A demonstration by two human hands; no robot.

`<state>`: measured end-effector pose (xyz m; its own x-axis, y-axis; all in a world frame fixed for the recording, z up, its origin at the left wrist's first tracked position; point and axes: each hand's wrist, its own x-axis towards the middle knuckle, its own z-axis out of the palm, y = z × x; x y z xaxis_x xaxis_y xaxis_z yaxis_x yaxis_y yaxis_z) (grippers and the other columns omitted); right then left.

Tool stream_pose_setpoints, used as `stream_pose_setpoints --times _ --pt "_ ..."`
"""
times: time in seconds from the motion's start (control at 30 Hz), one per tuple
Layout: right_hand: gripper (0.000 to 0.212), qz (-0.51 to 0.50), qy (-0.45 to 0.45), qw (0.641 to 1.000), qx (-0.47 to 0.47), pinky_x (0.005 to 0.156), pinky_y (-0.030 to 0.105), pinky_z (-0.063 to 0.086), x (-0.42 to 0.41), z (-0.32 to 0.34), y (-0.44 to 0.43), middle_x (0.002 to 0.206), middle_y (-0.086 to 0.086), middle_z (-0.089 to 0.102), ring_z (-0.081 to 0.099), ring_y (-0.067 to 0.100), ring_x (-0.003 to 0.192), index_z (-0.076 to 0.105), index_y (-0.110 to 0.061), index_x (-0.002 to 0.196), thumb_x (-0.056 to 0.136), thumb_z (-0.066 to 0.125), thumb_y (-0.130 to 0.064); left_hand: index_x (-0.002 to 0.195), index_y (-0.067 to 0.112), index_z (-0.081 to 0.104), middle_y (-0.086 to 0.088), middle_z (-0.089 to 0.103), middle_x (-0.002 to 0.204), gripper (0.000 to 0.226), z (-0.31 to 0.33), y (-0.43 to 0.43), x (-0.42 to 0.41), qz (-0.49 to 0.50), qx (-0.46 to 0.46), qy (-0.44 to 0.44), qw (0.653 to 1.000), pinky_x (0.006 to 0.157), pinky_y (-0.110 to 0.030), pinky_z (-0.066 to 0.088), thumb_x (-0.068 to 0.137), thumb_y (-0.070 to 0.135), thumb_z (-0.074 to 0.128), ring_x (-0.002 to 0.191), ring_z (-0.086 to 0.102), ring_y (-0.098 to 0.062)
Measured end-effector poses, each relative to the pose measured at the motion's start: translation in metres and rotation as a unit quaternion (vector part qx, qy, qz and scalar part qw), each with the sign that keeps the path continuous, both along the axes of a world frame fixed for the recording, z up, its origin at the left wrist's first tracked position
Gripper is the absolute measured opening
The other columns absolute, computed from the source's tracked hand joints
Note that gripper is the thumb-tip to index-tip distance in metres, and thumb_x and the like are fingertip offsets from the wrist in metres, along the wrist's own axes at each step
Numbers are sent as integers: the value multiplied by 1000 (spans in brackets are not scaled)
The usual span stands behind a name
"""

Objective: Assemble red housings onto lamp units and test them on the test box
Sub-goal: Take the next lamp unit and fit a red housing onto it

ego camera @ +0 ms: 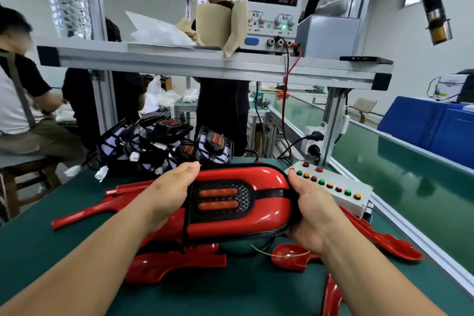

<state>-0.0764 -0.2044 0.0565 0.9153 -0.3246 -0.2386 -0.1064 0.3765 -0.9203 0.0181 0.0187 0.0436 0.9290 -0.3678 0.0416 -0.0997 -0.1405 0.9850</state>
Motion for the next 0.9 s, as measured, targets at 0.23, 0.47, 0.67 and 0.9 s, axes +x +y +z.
stream_pose_setpoints --times 0.23,0.47,0.67,0.9 --pt "34 -6 52 993 -104 56 43 59 -42 -16 8 84 14 76 73 30 69 66 -14 104 103 41 -37 118 47 59 20 56 125 26 -4 7 -40 -9 48 -59 997 109 -37 33 101 49 39 126 46 -9" --pt "35 8 82 958 -275 102 50 46 -69 -37 13 116 4 65 60 27 110 64 -20 111 104 36 -39 87 41 59 13 63 87 16 -27 15 -80 35 141 -141 979 73 -24 41 97 47 48 85 56 -3" --pt "39 -1 79 907 -415 67 25 40 -63 -50 3 86 4 64 55 16 79 63 -6 92 104 38 -33 90 39 59 10 61 96 17 -27 12 -81 35 167 -111 979 70 -22 38 96 51 48 91 55 -6" --pt "37 29 83 817 -570 62 29 34 -48 -49 -5 76 -2 54 51 15 74 49 -19 71 104 36 -31 90 31 61 3 61 111 21 -19 7 -62 12 213 -49 976 89 -37 43 95 50 53 104 54 -17"
